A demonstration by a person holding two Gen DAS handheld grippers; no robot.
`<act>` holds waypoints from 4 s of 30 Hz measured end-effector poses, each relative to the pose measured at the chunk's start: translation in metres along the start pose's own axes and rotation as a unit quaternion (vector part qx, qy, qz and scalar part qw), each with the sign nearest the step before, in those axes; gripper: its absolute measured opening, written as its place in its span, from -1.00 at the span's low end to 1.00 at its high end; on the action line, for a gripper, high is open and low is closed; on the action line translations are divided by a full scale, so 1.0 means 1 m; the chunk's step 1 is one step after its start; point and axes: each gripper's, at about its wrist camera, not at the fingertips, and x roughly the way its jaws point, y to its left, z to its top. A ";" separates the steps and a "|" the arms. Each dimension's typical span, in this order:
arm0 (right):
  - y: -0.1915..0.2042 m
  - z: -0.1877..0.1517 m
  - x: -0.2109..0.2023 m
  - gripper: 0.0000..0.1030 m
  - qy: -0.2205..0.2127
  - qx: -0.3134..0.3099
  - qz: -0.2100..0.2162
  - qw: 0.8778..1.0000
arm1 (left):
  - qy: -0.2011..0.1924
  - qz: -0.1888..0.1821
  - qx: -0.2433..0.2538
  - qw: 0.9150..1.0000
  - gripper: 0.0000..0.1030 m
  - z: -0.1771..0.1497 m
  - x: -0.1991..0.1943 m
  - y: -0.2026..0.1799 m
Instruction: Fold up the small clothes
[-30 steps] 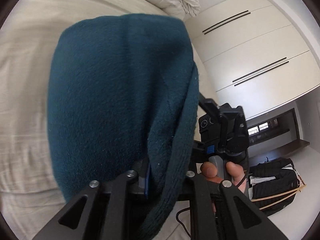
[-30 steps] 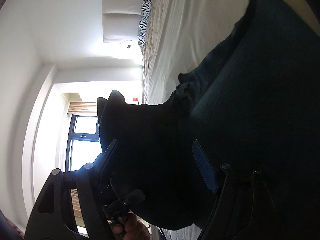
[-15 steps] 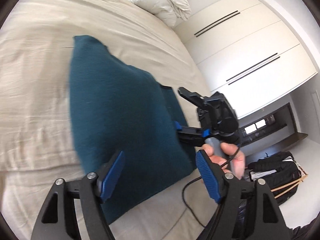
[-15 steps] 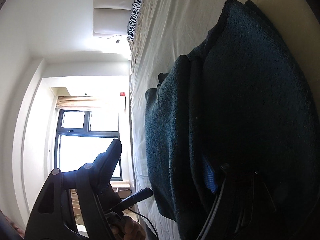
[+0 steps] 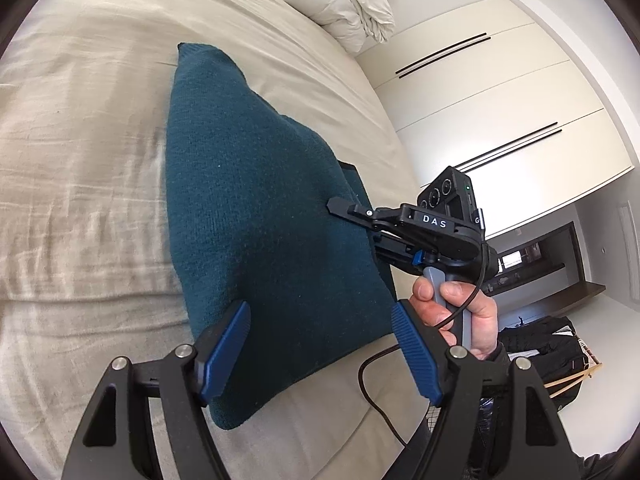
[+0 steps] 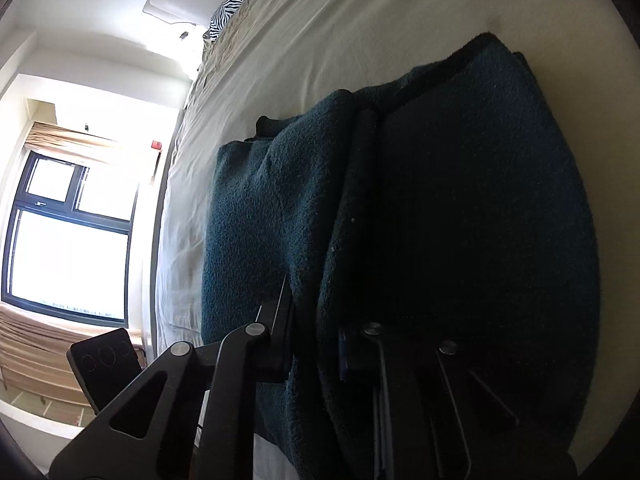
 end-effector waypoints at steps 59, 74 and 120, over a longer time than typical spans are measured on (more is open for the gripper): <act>-0.070 -0.029 -0.091 0.17 -0.032 0.032 0.014 0.999 | 0.042 0.103 0.017 0.994 0.37 0.092 0.102 0.011; 0.046 -0.065 -0.080 -0.60 -0.049 -0.162 -0.259 0.951 | 0.039 0.170 0.043 0.984 -0.20 0.090 0.101 -0.027; 0.121 -0.218 0.009 0.15 -0.028 -0.128 -0.101 0.986 | -0.078 0.235 -0.022 0.969 0.43 -0.038 -0.125 0.098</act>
